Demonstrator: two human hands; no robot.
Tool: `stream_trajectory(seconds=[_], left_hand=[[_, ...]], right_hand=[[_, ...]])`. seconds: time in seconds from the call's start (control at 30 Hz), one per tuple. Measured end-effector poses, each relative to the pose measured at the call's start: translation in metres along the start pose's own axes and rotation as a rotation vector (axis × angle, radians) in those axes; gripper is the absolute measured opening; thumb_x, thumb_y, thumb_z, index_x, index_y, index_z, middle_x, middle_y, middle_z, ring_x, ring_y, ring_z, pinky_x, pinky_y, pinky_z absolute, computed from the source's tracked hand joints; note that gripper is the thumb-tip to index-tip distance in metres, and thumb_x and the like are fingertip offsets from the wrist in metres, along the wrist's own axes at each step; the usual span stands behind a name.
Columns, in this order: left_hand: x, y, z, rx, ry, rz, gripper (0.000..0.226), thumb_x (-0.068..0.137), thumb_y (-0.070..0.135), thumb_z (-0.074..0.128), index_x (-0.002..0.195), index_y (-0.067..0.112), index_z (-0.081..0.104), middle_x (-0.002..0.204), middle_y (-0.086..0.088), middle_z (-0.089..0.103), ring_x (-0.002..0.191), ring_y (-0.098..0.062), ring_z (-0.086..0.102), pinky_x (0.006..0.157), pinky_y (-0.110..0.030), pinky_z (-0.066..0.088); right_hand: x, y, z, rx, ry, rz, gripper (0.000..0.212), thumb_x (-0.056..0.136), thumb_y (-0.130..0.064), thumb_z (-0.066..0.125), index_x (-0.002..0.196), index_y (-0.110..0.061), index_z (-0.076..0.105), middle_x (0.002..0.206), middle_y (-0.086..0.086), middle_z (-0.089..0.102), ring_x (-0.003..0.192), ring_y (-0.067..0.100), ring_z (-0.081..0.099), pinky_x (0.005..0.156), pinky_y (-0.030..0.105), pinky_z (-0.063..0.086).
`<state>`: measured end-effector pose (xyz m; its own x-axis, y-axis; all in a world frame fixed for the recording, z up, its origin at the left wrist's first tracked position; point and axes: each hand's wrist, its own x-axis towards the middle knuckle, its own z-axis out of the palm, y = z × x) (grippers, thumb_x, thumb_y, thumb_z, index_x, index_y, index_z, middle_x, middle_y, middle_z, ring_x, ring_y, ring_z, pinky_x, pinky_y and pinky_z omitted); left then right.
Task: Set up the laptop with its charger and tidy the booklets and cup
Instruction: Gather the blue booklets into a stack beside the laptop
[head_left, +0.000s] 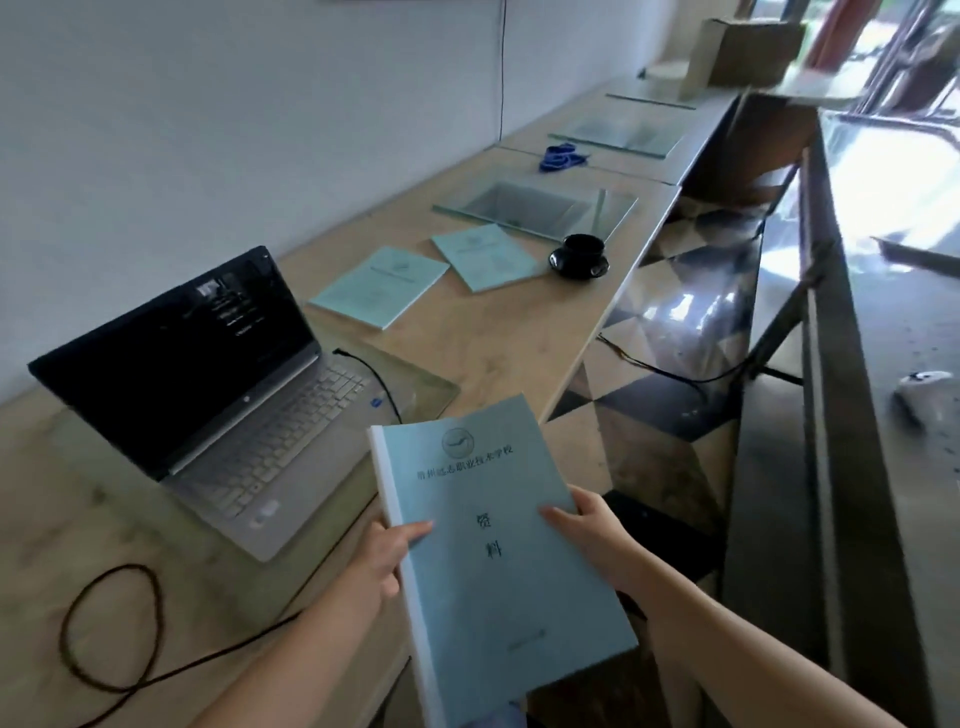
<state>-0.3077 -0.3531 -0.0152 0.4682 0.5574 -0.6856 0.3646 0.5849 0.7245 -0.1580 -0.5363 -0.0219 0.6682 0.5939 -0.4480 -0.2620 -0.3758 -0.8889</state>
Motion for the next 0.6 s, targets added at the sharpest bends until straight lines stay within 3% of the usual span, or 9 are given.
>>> stream_trajectory(seconds=[0.17, 0.33, 0.6], left_hand=[[0.083, 0.038, 0.055, -0.035, -0.026, 0.003, 0.012, 0.077, -0.007, 0.067, 0.082, -0.003, 0.057, 0.081, -0.020, 0.064, 0.081, -0.036, 0.062, 0.089, -0.057, 0.049], [0.161, 0.080, 0.099, -0.082, 0.006, -0.024, 0.048, 0.072, 0.000, 0.076, 0.111, -0.011, 0.051, 0.107, -0.029, 0.062, 0.098, -0.043, 0.063, 0.090, -0.057, 0.050], [0.226, 0.150, 0.127, -0.039, 0.056, -0.015, 0.027, 0.075, -0.005, 0.071, 0.100, -0.007, 0.060, 0.093, -0.021, 0.066, 0.080, -0.032, 0.064, 0.076, -0.041, 0.054]], right_hand=[[0.093, -0.033, -0.041, -0.106, 0.050, -0.015, 0.011, 0.089, -0.016, 0.061, 0.100, -0.015, 0.063, 0.092, 0.005, 0.074, 0.076, 0.021, 0.073, 0.068, 0.036, 0.059], [0.181, -0.080, -0.074, -0.247, 0.078, -0.007, 0.012, 0.087, -0.016, 0.062, 0.099, -0.014, 0.065, 0.088, 0.003, 0.074, 0.075, 0.022, 0.071, 0.075, 0.041, 0.059], [0.291, -0.131, -0.087, -0.320, 0.030, -0.006, 0.015, 0.087, -0.016, 0.062, 0.099, -0.009, 0.067, 0.091, 0.010, 0.073, 0.077, 0.026, 0.070, 0.073, 0.042, 0.058]])
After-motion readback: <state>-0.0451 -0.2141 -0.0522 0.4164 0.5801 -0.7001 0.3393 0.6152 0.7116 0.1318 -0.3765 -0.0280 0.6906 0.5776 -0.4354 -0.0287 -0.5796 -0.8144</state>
